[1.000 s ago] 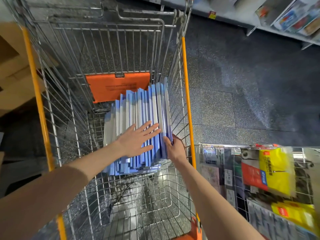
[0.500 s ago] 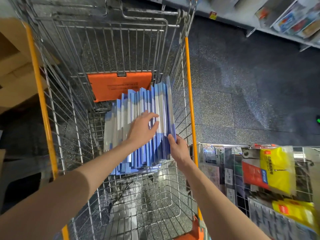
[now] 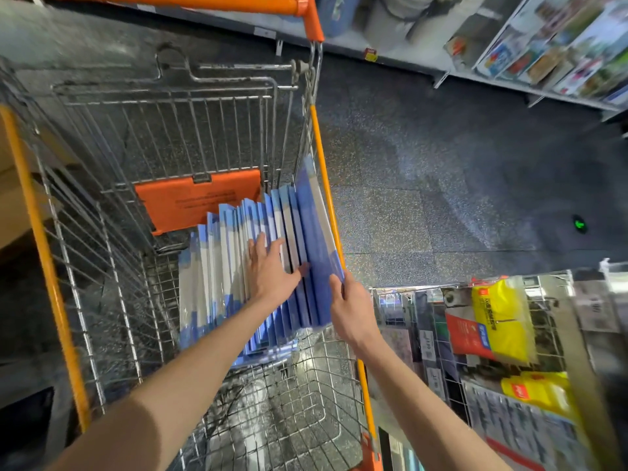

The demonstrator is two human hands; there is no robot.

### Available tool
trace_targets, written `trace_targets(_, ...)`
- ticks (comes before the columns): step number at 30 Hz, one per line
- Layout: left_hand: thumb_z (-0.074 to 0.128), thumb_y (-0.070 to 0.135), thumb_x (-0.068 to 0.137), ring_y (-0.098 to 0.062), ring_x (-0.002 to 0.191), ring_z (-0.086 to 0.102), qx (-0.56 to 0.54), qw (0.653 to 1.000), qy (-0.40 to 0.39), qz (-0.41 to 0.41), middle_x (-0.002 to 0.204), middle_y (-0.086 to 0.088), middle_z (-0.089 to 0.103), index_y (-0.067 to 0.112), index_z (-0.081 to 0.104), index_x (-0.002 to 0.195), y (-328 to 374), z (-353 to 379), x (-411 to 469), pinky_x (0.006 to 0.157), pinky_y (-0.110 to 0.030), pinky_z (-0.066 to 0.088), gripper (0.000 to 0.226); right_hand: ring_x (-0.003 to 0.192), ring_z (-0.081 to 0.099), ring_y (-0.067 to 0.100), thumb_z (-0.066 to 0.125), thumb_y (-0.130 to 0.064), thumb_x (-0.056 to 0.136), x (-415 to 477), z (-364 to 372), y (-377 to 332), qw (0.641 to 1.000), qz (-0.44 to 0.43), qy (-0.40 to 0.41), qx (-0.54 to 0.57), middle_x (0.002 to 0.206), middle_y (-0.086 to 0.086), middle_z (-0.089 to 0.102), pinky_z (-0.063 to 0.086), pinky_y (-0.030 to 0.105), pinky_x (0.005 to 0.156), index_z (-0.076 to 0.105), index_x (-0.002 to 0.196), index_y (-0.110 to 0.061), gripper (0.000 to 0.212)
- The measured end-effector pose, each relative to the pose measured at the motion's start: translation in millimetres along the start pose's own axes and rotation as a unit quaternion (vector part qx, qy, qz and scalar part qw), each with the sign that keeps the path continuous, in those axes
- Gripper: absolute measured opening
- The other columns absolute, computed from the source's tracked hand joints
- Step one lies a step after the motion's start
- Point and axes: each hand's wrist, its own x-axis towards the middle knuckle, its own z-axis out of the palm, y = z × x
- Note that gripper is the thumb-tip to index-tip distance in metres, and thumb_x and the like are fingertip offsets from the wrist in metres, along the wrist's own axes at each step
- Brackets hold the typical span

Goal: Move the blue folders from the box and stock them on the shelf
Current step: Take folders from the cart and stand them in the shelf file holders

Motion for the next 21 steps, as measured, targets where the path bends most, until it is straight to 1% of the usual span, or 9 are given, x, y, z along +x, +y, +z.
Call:
trace_targets(3,0.077,0.061,0.077,-0.028,0.154,0.002,0.001,1.000,0.004,-0.004,0.165,-0.003,0.011,0.026,0.039,0.149,3,3,0,0.124,-0.048,0.016,0.088,0.051,0.033,0.010,0.041,-0.022,0.106,-4,-3,3,1.000,-0.002,0.002,0.014,0.059,-0.006,0.041,0.026,0.031,0.052,0.039,0.074,-0.026,0.033)
trace_targets(7,0.082,0.037,0.077,-0.025,0.154,0.010,0.001,1.000,0.018,-0.003,0.165,-0.004,0.015,0.027,0.038,0.151,2,-3,-1,0.124,-0.047,0.014,0.086,0.052,0.035,0.011,0.040,-0.023,0.107,-1,-4,5,1.000,-0.001,-0.002,0.022,0.059,-0.003,0.043,0.030,0.026,0.051,0.043,0.075,-0.020,0.032)
trace_targets(9,0.079,0.037,0.080,-0.025,0.154,0.013,0.014,1.000,0.013,0.002,0.166,-0.004,0.014,0.035,0.033,0.154,1,-7,-2,0.123,-0.046,0.014,0.087,0.052,0.038,0.012,0.040,-0.023,0.107,0,-4,6,1.000,-0.005,-0.005,0.025,0.059,-0.003,0.045,0.030,0.025,0.049,0.049,0.082,-0.016,0.028)
trace_targets(11,0.074,0.038,0.085,-0.027,0.155,0.009,0.027,1.000,-0.003,0.013,0.168,-0.007,0.007,0.044,0.025,0.155,0,-8,-4,0.123,-0.047,0.012,0.086,0.053,0.039,0.013,0.040,-0.024,0.107,0,-4,7,0.999,-0.009,-0.009,0.032,0.060,-0.003,0.047,0.031,0.026,0.049,0.052,0.088,-0.014,0.025)
trace_targets(15,0.061,0.040,0.096,-0.032,0.154,-0.012,0.079,0.994,-0.064,0.034,0.168,-0.013,-0.012,0.046,0.010,0.158,-4,-13,-5,0.125,-0.049,0.004,0.080,0.055,0.039,0.011,0.040,-0.024,0.107,2,2,9,0.999,0.004,-0.016,0.030,0.063,-0.005,0.046,0.032,0.032,0.058,0.044,0.077,-0.023,0.030)
trace_targets(16,0.060,0.041,0.097,-0.030,0.154,-0.017,0.088,0.993,-0.073,0.040,0.167,-0.013,-0.015,0.046,0.009,0.158,-5,-16,-4,0.124,-0.049,0.001,0.079,0.058,0.042,0.011,0.039,-0.023,0.107,4,6,10,0.999,0.013,-0.023,0.034,0.067,-0.005,0.048,0.035,0.032,0.063,0.046,0.079,-0.022,0.028)
trace_targets(18,0.058,0.046,0.098,-0.028,0.152,-0.022,0.099,0.991,-0.078,0.050,0.166,-0.011,-0.020,0.047,0.009,0.158,-10,-20,-2,0.123,-0.049,-0.005,0.077,0.075,0.049,0.015,0.037,-0.022,0.107,9,19,13,0.998,0.034,-0.043,0.039,0.085,-0.002,0.056,0.040,0.031,0.073,0.056,0.100,-0.011,0.023)
trace_targets(19,0.057,0.050,0.097,-0.027,0.152,-0.024,0.105,0.990,-0.081,0.052,0.166,-0.010,-0.021,0.048,0.009,0.157,-13,-22,-2,0.123,-0.049,-0.007,0.077,0.082,0.050,0.018,0.036,-0.021,0.107,13,30,15,0.997,0.044,-0.051,0.032,0.092,0.001,0.057,0.039,0.029,0.074,0.056,0.109,-0.006,0.025)
trace_targets(21,0.055,0.057,0.096,-0.027,0.152,-0.025,0.114,0.988,-0.086,0.057,0.166,-0.009,-0.022,0.052,0.009,0.156,-17,-25,-1,0.121,-0.049,-0.009,0.076,0.084,0.050,0.022,0.035,-0.021,0.107,17,51,20,0.996,0.069,-0.055,0.027,0.094,0.007,0.057,0.037,0.030,0.073,0.055,0.117,0.001,0.031)
